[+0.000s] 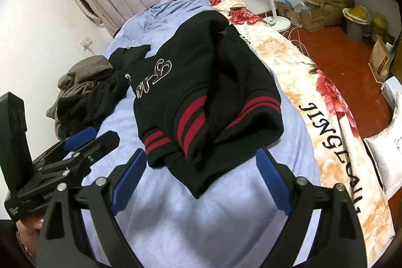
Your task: Fold large clothes
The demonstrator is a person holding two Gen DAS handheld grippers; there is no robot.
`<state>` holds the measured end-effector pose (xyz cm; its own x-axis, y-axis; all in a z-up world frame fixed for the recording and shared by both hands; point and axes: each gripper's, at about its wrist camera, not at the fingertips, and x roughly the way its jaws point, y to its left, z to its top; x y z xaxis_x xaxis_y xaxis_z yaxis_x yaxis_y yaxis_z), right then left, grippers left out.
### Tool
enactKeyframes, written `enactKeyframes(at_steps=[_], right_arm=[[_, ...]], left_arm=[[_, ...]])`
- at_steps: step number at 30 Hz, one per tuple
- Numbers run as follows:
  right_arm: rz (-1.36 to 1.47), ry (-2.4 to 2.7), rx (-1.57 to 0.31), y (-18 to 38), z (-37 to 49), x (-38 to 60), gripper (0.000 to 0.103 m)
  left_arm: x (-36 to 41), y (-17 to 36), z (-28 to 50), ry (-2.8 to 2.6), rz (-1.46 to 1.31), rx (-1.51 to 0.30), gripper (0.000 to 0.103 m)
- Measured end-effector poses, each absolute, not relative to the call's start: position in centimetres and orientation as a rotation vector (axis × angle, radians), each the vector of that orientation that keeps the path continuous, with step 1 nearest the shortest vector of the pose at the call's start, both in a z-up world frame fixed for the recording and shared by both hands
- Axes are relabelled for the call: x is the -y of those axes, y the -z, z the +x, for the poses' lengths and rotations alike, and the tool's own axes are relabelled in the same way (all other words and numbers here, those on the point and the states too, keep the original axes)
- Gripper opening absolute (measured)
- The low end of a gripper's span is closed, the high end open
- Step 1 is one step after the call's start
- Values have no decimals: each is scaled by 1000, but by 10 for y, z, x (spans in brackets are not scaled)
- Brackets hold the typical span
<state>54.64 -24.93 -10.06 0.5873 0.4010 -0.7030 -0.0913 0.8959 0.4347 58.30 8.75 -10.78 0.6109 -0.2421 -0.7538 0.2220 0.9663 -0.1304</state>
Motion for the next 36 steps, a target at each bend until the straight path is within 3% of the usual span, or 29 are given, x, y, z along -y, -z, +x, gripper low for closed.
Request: enactKeyframes(at_steps=[36], right_arm=[[374,-302,-911,102,539,250,87]], left_arm=[[-85,106,578,242,-43,-869,88]])
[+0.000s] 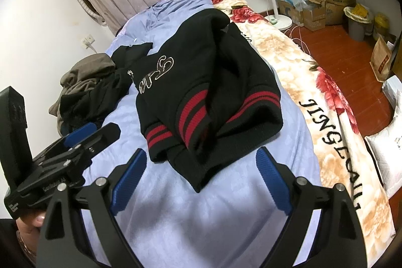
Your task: Fold large clothes
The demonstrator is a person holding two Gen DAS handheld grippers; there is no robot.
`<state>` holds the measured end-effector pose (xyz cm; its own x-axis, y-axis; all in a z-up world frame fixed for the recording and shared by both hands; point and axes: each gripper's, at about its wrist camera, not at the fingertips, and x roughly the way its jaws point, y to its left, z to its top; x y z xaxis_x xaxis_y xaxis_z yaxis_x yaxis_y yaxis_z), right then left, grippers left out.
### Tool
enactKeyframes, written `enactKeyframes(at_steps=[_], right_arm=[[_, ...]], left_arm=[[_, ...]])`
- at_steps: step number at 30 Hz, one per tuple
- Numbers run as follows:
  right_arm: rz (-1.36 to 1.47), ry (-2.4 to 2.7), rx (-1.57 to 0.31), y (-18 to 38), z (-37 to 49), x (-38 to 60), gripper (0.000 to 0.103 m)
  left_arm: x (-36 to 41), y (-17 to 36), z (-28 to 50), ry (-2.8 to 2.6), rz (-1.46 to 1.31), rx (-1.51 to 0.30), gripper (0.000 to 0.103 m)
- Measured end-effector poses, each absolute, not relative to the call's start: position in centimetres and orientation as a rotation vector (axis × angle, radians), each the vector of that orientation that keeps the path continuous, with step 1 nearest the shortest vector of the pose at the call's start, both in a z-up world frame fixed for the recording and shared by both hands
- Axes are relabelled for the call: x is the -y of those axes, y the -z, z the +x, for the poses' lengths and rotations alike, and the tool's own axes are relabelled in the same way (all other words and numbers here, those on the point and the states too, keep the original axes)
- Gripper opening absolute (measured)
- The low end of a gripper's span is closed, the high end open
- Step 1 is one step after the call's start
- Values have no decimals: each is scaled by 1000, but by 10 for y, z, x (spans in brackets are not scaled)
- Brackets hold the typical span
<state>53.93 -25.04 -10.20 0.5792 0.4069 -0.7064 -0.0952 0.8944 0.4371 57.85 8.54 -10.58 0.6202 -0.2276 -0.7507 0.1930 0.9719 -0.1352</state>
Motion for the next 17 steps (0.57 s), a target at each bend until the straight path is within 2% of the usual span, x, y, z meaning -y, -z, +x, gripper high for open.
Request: enactKeyframes(at_steps=[17], right_arm=[[380,-310,-937,109,538,268,87]], left_arm=[[-70,105,570,213,-34,-871,88]])
